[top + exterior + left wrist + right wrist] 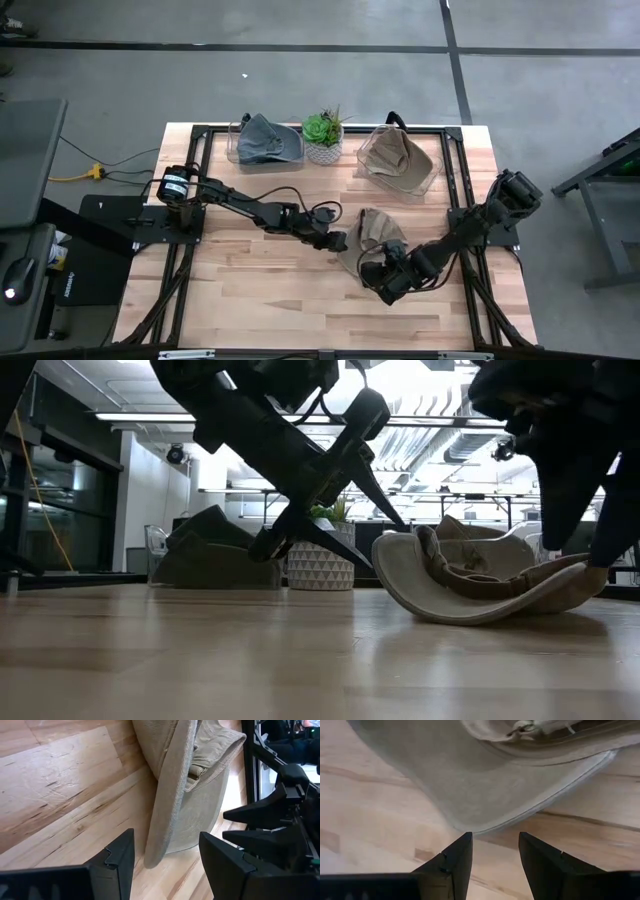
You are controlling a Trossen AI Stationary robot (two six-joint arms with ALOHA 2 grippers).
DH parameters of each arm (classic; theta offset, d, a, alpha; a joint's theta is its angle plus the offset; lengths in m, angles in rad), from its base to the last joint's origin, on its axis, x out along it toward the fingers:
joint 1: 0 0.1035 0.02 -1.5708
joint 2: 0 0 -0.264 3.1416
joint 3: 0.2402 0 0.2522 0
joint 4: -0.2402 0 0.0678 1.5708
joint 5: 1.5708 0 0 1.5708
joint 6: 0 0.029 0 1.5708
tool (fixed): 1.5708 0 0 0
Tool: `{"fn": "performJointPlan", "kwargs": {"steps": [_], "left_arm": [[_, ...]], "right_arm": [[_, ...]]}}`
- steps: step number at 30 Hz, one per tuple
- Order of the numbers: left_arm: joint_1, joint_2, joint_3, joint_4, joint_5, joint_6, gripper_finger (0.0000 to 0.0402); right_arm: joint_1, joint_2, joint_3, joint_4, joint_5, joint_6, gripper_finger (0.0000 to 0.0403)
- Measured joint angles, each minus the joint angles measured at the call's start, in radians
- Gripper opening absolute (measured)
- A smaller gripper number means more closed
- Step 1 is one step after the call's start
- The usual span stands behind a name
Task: Pick & Place hat
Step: Put the light brown cap into the right transparent bin
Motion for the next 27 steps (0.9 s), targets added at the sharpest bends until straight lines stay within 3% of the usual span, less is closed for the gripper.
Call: {"fn": "performJointPlan", "kwargs": {"steps": [27], "left_arm": [[0.0, 0.0, 0.0, -0.011, 0.003, 0.023, 0.0183]], "right_arm": [[-0.029, 0.076, -0.003, -0.018, -0.01, 0.047, 0.0155]]}}
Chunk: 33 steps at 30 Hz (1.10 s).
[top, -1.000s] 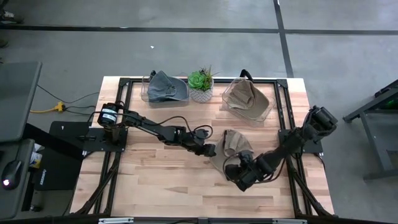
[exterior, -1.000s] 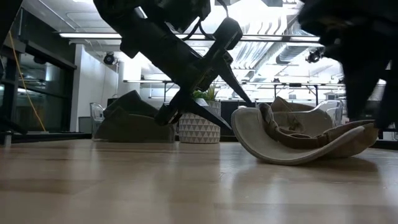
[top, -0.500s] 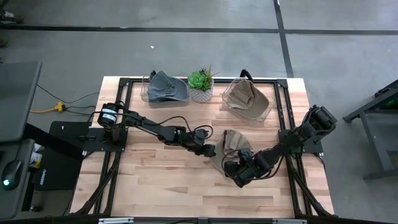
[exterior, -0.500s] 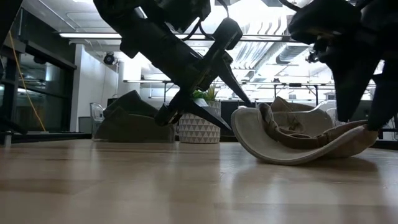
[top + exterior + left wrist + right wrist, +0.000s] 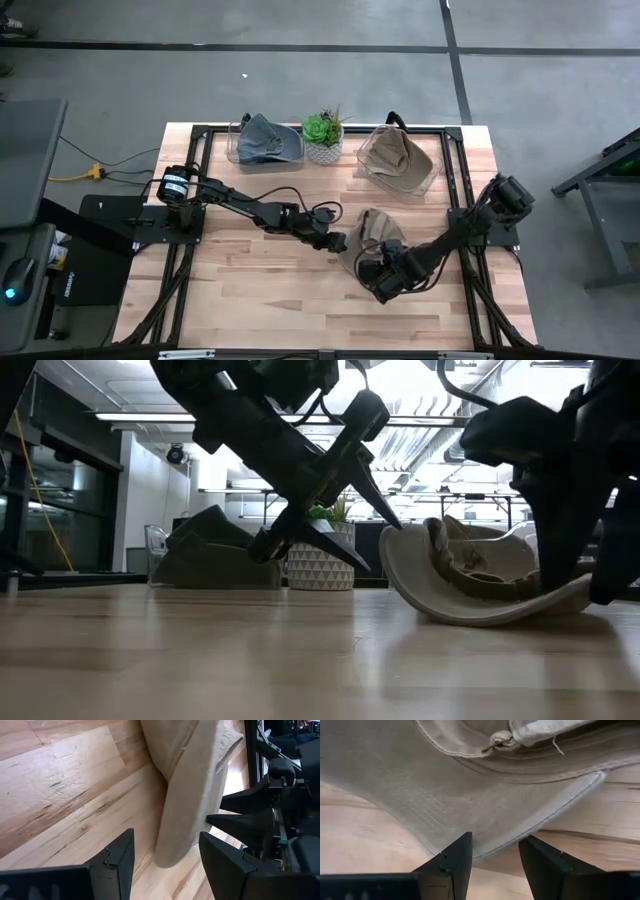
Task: Pick & Place hat
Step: Put the light brown cap into the right transparent bin
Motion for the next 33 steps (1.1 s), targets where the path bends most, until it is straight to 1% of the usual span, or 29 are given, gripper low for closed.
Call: {"fn": "performJointPlan", "kwargs": {"steps": [9, 13, 19, 27, 33], "left_arm": [[0.0, 0.0, 0.0, -0.007, 0.02, 0.018, 0.0183], [0.0, 0.0, 0.0, -0.007, 0.024, 0.018, 0.0183], [0.0, 0.0, 0.0, -0.01, 0.032, 0.018, 0.0183], [0.0, 0.0, 0.0, -0.015, 0.048, 0.014, 0.0183], [0.0, 0.0, 0.0, -0.015, 0.055, 0.014, 0.0183]], "right_arm": [[-0.032, 0.009, 0.0, 0.013, 0.059, -0.048, 0.0155], [-0.049, 0.009, 0.0, 0.026, 0.085, -0.075, 0.0142], [-0.061, 0.009, 0.0, 0.029, 0.102, -0.098, 0.0102], [-0.062, 0.007, 0.0, 0.034, 0.135, -0.132, 0.0015], [-0.061, 0.002, 0.0, 0.031, 0.127, -0.167, 0.0007]]}}
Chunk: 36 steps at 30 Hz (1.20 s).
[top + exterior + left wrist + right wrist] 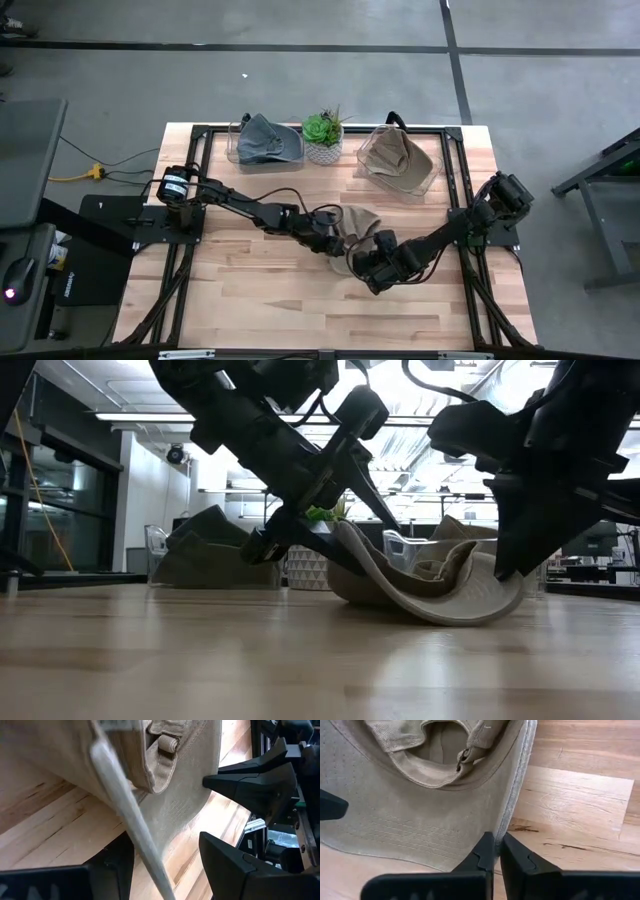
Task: Pick & Place hat
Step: Put the light brown cap into the right transparent bin
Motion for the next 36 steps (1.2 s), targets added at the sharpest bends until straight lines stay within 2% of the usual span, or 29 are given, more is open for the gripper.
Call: {"fn": "performJointPlan", "kwargs": {"steps": [5, 9, 14, 20, 30, 36], "left_arm": [[0.008, 0.0, 0.0, 0.004, 0.036, 0.002, 0.0183], [0.023, 0.0, 0.0, 0.005, 0.107, 0.002, 0.0183], [0.044, 0.0, 0.0, 0.005, 0.18, -0.021, 0.0183], [0.053, 0.0, 0.002, 0.022, 0.209, -0.023, 0.0183], [0.053, 0.0, 0.092, 0.018, 0.318, 0.005, 0.0183], [0.053, 0.0, 0.111, -0.001, 0.356, 0.014, 0.0183]], "right_arm": [[0.0, -0.012, 0.0, -0.024, -0.029, -0.025, 0.0005], [0.005, -0.05, 0.0, -0.092, -0.065, -0.043, 0.0004], [0.021, -0.14, -0.002, -0.214, -0.076, -0.055, 0.0003], [0.036, -0.241, -0.002, -0.335, -0.105, -0.083, 0.0003], [0.036, -0.396, -0.002, -0.421, -0.145, -0.199, 0.0003], [0.036, -0.489, -0.002, -0.552, -0.161, -0.215, 0.0003]]}}
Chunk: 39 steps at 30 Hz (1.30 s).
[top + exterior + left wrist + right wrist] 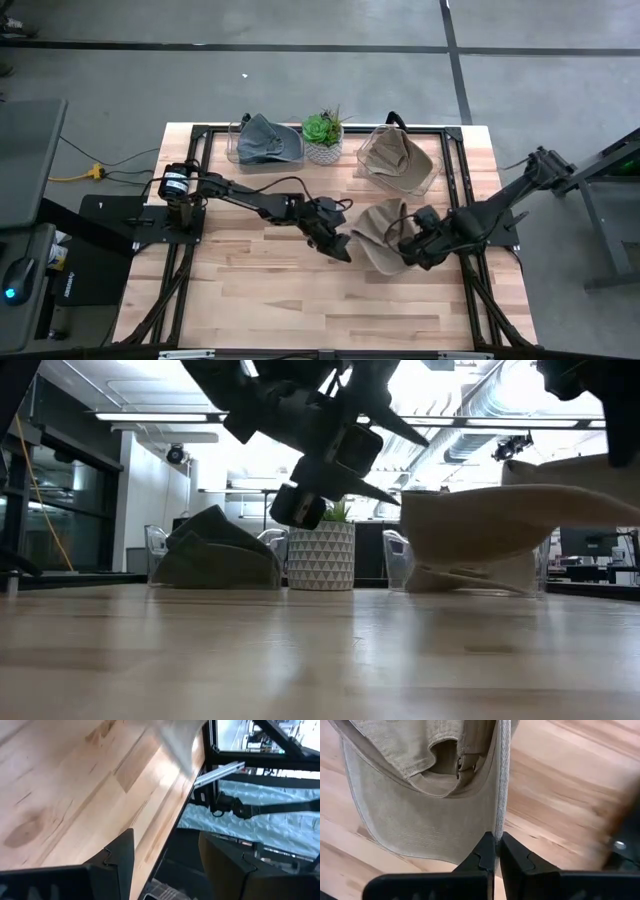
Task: Pick & Place hat
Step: Put the light brown cap into the right transparent bin
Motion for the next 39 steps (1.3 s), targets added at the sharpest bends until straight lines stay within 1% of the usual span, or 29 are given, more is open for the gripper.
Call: {"fn": "performJointPlan", "kwargs": {"steps": [3, 7, 10, 11, 14, 17, 19, 21, 24, 29, 33, 39], "left_arm": [[0.001, 0.0, 0.0, -0.035, 0.021, 0.02, 0.0183], [0.0, 0.0, 0.0, -0.128, 0.028, 0.063, 0.0183], [0.0, -0.048, -0.004, -0.231, 0.012, 0.104, 0.0183], [0.0, -0.067, -0.001, -0.231, 0.0, 0.119, 0.0183], [0.0, -0.144, -0.003, -0.296, -0.074, 0.179, 0.0183], [0.0, -0.229, 0.001, -0.301, -0.167, 0.249, 0.0183], [0.0, -0.295, -0.001, -0.352, -0.225, 0.304, 0.0183], [0.001, -0.339, 0.0, -0.365, -0.276, 0.358, 0.0183], [0.001, -0.405, -0.003, -0.415, -0.329, 0.461, 0.0183], [0.029, -0.511, -0.01, -0.401, -0.394, 0.548, 0.0183], [0.091, -0.602, -0.061, -0.402, -0.446, 0.592, 0.0183], [0.212, -0.772, -0.229, -0.353, -0.444, 0.574, 0.0183]], "right_arm": [[0.0, -0.041, 0.0, -0.056, -0.01, -0.004, 0.0003], [0.0, -0.092, 0.0, -0.103, -0.01, -0.028, 0.0003], [0.0, -0.123, 0.0, -0.112, 0.004, -0.049, 0.0003], [0.0, -0.133, 0.001, -0.113, 0.012, -0.058, 0.0003], [-0.001, -0.155, 0.002, -0.122, 0.025, -0.087, 0.0003], [-0.002, -0.172, 0.002, -0.144, 0.027, -0.107, 0.0003], [-0.003, -0.18, 0.002, -0.161, 0.033, -0.113, 0.0003], [-0.003, -0.186, 0.002, -0.17, 0.044, -0.123, 0.0003], [-0.003, -0.192, 0.002, -0.174, 0.061, -0.139, 0.0003], [-0.003, -0.219, 0.002, -0.175, 0.075, -0.159, 0.0003], [-0.003, -0.26, 0.002, -0.176, 0.104, -0.173, 0.0003], [-0.004, -0.323, 0.002, -0.195, 0.127, -0.224, 0.0003]]}}
